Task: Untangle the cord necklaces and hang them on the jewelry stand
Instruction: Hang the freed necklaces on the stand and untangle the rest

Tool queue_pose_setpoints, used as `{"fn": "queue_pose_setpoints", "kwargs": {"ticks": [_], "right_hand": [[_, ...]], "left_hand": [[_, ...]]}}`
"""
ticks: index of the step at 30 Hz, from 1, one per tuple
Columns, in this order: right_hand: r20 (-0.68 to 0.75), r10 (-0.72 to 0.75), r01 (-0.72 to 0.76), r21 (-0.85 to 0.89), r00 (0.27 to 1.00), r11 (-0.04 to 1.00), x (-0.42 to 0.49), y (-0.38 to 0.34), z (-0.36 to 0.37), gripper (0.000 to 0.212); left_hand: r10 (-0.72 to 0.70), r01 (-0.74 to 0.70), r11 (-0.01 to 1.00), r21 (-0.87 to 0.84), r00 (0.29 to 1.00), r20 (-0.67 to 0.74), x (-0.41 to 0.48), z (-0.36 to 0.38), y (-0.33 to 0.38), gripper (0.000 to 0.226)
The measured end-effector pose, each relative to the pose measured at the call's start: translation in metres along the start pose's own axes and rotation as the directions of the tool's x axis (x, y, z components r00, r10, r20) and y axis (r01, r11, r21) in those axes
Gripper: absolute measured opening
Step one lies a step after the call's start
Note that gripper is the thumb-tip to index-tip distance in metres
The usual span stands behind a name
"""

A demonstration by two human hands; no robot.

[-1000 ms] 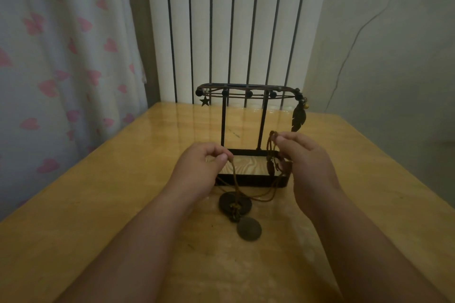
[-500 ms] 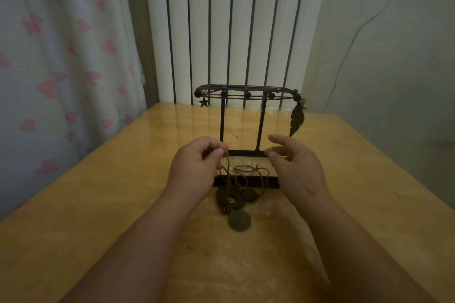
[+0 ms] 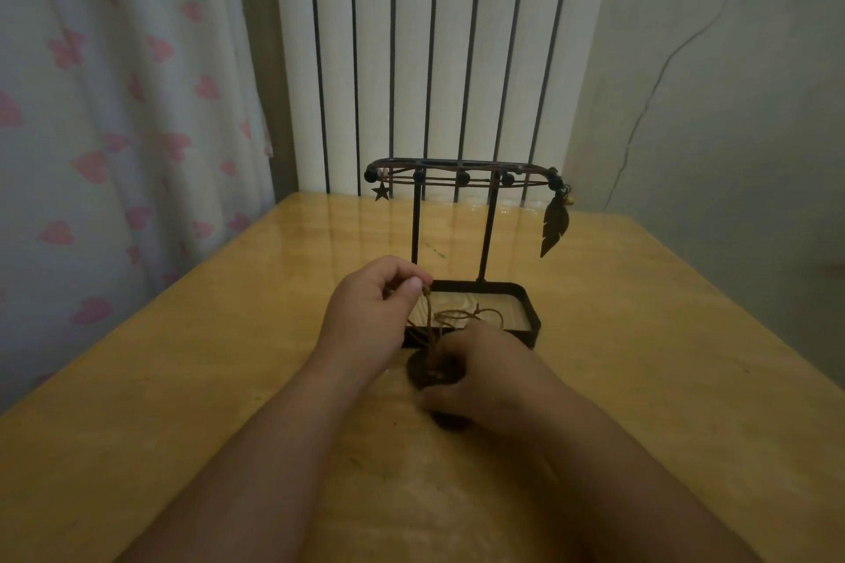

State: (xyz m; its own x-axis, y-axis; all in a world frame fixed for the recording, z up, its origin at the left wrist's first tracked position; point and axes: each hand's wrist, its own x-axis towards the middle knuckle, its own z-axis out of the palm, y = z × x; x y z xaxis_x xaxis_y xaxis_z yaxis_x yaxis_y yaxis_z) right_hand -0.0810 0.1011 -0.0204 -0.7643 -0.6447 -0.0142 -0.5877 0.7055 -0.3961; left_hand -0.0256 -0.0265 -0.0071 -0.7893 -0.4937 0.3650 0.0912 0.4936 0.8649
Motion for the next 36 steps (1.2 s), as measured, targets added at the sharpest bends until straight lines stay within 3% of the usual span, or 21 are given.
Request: {"fn": "queue_pose_setpoints", "kwargs": {"ticks": [3, 7, 11, 16, 18, 20, 22, 25, 27, 31, 33, 36], "right_hand": [[-0.001, -0.032, 0.031, -0.052, 1.000, 0.998, -0.002, -0.001, -0.007, 0.025], [0.046, -0.009, -0.003, 0.245, 0.999, 0.969, -0.009, 0.005, -0.018, 0.015], [-0.030, 0.012, 0.008, 0.579, 0.999, 0.815, -0.007, 0.008, -0.024, 0.023], [-0.116, 0.014, 0.053, 0.560, 0.993, 0.827, -0.002, 0.009, -0.025, 0.016], [-0.057, 0.047, 0.001, 0.644, 0.997, 0.765, -0.006, 0.007, -0.027, 0.017], [0.036, 0.066, -0.071, 0.752, 0.997, 0.655, -0.008, 0.008, -0.030, 0.036], [0.156, 0.019, -0.123, 0.690, 0.988, 0.713, -0.014, 0.011, -0.037, 0.048], [0.429, -0.031, -0.206, 0.494, 0.903, 0.845, -0.021, 0.016, -0.049, 0.044], [0.495, -0.002, -0.232, 0.411, 0.869, 0.882, -0.022, 0.018, -0.051, 0.045], [0.218, 0.040, -0.146, 0.494, 0.975, 0.857, -0.014, 0.019, -0.044, 0.025], [0.080, 0.039, -0.076, 0.529, 0.996, 0.845, -0.012, 0.018, -0.041, 0.013], [-0.001, 0.006, -0.005, 0.578, 1.000, 0.816, -0.012, 0.013, -0.037, 0.011]], "left_hand": [[-0.034, 0.034, 0.999, -0.003, 0.999, 0.024, 0.001, -0.001, -0.001, 0.019], [-0.060, 0.061, 0.998, -0.024, 0.998, 0.036, 0.002, -0.002, -0.004, 0.019], [-0.087, 0.090, 0.994, -0.062, 0.995, 0.047, 0.001, -0.001, -0.006, 0.017], [-0.060, 0.062, 0.997, -0.035, 0.997, 0.041, 0.002, -0.001, -0.006, 0.016], [-0.031, 0.033, 0.999, -0.025, 0.998, 0.047, 0.003, -0.002, -0.005, 0.017], [-0.023, 0.024, 1.000, -0.012, 0.998, 0.062, 0.002, -0.004, -0.005, 0.017], [-0.029, 0.028, 1.000, 0.005, 0.997, 0.077, 0.002, -0.006, -0.004, 0.017], [-0.044, 0.040, 0.999, 0.036, 0.991, 0.126, 0.000, -0.006, -0.001, 0.016], [-0.047, 0.041, 0.998, 0.041, 0.986, 0.160, -0.001, -0.006, 0.000, 0.017], [-0.057, 0.051, 0.998, 0.035, 0.980, 0.193, -0.002, -0.004, 0.000, 0.018], [-0.051, 0.045, 0.998, 0.033, 0.980, 0.194, -0.002, -0.004, -0.001, 0.019], [-0.035, 0.032, 0.999, 0.015, 0.981, 0.190, -0.002, -0.004, -0.003, 0.019]]}}
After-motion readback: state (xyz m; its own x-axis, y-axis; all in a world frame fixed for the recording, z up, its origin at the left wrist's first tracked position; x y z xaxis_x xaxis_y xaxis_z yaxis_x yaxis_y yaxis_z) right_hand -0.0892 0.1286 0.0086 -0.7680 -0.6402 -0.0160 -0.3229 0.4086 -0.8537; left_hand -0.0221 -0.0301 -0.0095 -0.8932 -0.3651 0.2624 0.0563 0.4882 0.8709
